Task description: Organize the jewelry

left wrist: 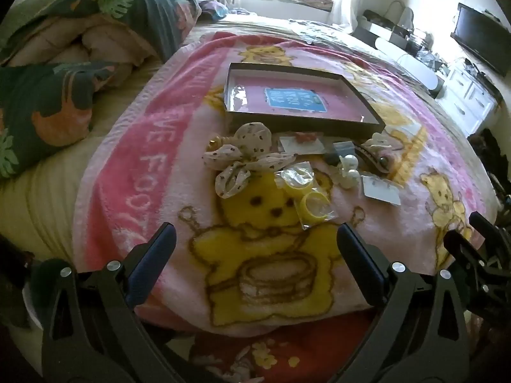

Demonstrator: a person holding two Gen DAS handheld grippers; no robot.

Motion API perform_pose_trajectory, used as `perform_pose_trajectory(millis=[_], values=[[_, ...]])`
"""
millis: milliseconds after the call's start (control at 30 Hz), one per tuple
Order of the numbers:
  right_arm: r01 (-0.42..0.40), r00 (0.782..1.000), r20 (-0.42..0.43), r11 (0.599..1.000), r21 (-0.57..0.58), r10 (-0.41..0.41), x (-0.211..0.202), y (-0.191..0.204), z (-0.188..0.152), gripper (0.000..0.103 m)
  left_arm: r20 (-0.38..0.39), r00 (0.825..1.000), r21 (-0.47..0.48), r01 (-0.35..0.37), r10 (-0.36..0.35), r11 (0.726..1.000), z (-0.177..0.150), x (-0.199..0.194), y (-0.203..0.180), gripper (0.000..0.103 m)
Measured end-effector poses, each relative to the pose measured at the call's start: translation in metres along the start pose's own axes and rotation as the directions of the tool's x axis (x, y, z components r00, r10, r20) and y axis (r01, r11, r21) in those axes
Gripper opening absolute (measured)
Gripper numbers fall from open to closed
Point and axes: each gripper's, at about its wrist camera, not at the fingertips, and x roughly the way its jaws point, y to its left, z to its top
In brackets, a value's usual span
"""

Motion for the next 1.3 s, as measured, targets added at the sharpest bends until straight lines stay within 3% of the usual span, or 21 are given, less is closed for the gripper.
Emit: perform_pose_trajectory(millis=[1300], values=[[0.005,1.0,0.029,1.0,0.006,-0.006,-0.016,0.001,0.003,0.099,0.019,1.0,0.018,0.018,-0.019,1.0,0.002,-0.009,-0.003,0.094]])
